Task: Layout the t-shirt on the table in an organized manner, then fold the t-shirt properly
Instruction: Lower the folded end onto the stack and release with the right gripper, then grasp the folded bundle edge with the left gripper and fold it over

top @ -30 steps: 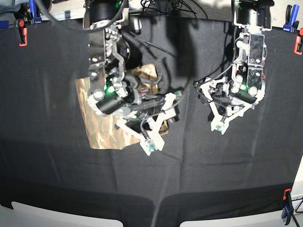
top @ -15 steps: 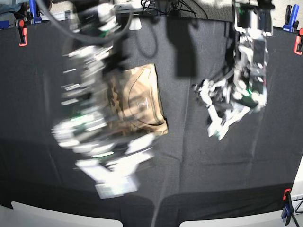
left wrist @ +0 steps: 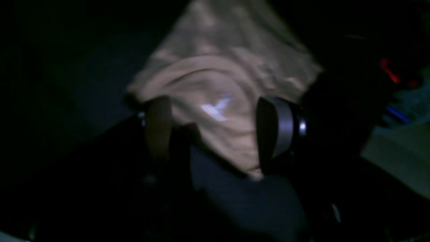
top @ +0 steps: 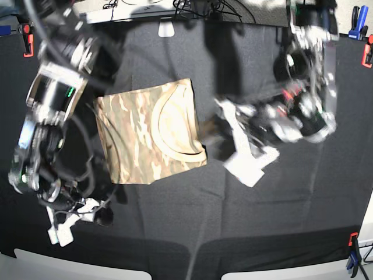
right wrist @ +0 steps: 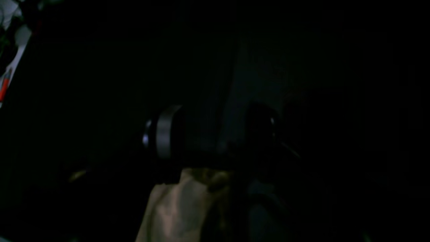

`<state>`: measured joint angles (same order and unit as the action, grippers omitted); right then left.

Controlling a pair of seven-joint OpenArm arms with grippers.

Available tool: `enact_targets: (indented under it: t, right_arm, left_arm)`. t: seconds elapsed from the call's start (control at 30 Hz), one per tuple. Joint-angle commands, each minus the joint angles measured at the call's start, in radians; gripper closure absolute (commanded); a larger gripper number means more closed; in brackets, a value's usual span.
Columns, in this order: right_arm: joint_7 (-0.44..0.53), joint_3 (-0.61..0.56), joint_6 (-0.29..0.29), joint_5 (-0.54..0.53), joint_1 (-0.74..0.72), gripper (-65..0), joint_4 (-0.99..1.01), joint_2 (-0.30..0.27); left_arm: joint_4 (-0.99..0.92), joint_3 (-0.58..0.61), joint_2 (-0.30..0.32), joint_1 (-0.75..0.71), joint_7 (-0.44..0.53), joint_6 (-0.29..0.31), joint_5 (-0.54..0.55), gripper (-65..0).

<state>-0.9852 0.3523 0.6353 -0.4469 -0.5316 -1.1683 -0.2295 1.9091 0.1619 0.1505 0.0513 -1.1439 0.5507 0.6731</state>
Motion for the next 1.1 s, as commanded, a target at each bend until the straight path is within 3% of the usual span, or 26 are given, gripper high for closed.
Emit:
enact_targets:
  t: [0.0,0.13,0.27,0.37,0.5,0.73,0.83,1.0,1.07]
  right_arm:
    - [0.028,0.001,0.016,-0.018,-0.055,-30.4,0.035,-0.014]
    - [0.071,0.001,0.034,0.063,-0.127,-30.3,0.236,-0.027]
    - [0.129,0.001,0.039,0.105,-0.146,-30.3,0.385,-0.031]
    - [0.167,-0.001,0.05,0.104,-0.137,-30.3,0.442,-0.03]
    - [0.158,-0.02,0.05,0.103,-0.135,-30.3,0.456,-0.026]
    - [0.158,-0.102,0.05,0.105,-0.127,-30.3,0.456,-0.019]
    - [0.162,-0.147,0.05,0.105,-0.115,-30.3,0.456,-0.018]
    - [0.158,-0.172,0.05,0.121,-0.082,-30.3,0.456,-0.018]
    - [0.149,-0.172,0.05,0.135,-0.074,-30.3,0.456,-0.018]
  left_arm:
    - [0.036,0.037,-0.001,-0.003,0.03,0.004,0.018,-36.5]
    - [0.053,0.217,0.0,-0.08,0.134,-0.005,-0.043,-36.5]
    - [0.053,0.372,-0.001,-0.132,0.295,-0.137,-0.258,-36.5]
    - [0.048,0.439,-0.009,-0.132,0.32,-0.209,-0.398,-36.5]
    - [-0.02,0.46,-0.023,-0.131,0.36,-0.275,-0.491,-36.5]
    - [-0.191,0.46,-0.042,-0.096,0.351,-0.335,-0.572,-36.5]
    - [-0.194,0.46,-0.042,-0.072,0.334,-0.407,-0.615,-36.5]
    - [-0.195,0.459,-0.028,-0.031,0.328,-0.41,-0.659,-36.5]
    - [-0.195,0.459,-0.016,-0.029,0.329,-0.443,-0.673,-36.5]
